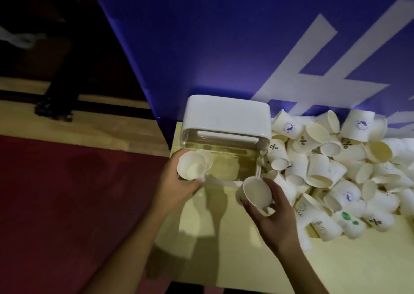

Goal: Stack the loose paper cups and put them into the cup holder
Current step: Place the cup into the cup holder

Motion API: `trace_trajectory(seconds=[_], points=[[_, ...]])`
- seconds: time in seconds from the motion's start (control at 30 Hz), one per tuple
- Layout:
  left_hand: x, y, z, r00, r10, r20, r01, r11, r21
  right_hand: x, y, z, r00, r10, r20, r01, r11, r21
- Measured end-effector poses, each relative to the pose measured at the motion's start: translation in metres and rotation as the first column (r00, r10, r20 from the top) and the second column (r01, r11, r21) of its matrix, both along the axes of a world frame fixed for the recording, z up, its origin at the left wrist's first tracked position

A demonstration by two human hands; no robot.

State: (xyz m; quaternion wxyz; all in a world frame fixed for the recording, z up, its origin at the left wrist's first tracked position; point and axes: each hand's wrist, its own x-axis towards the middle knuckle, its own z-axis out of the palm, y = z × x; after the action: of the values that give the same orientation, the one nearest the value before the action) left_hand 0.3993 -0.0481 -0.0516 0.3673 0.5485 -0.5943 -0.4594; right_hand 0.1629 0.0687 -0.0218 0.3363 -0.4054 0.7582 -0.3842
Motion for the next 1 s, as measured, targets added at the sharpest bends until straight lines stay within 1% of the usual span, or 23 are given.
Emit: trace_trajectory(seconds=[0.1,0.2,0.27,0.37,0.53,0.67,0.83,0.93,1.0], points=[[-0.001,-0.017,-0.012,0.996,-0.026,0.090,0.029,0.999,-0.031,0.013,-0.005,0.001,1.000,0.011,-0.010,-0.011,1.000,-0.009],[-0.009,-0.030,-0.027,0.991,-0.042,0.126,0.048,0.998,-0.050,0.016,-0.008,0.005,1.000,0.027,-0.014,-0.027,0.999,-0.041],[-0.013,-0.036,-0.038,0.982,-0.061,0.181,0.071,0.996,-0.046,0.015,-0.010,0.004,0.999,0.029,-0.016,-0.029,0.999,-0.032],[-0.016,-0.042,-0.050,0.956,-0.104,0.274,0.118,0.992,-0.037,0.011,-0.011,-0.001,0.999,0.003,-0.033,-0.003,1.000,-0.005],[-0.017,-0.049,-0.062,0.894,-0.183,0.410,0.206,0.979,-0.011,0.012,-0.015,-0.002,0.999,-0.009,-0.037,0.008,1.000,-0.021],[-0.017,-0.054,-0.066,0.865,-0.230,0.446,0.242,0.970,0.031,0.013,-0.024,-0.002,0.998,0.033,-0.058,-0.034,0.999,-0.015],[-0.020,-0.059,-0.067,0.847,-0.212,0.487,0.227,0.973,0.030,0.018,-0.043,-0.015,0.994,0.071,-0.078,-0.074,0.997,-0.027],[-0.018,-0.062,-0.068,0.808,-0.239,0.538,0.266,0.964,0.029,0.033,-0.065,-0.019,0.984,0.152,-0.093,-0.158,0.985,-0.065],[-0.014,-0.062,-0.071,0.808,-0.289,0.513,0.297,0.952,0.067,0.044,-0.080,-0.023,0.970,0.219,-0.101,-0.229,0.968,-0.106]])
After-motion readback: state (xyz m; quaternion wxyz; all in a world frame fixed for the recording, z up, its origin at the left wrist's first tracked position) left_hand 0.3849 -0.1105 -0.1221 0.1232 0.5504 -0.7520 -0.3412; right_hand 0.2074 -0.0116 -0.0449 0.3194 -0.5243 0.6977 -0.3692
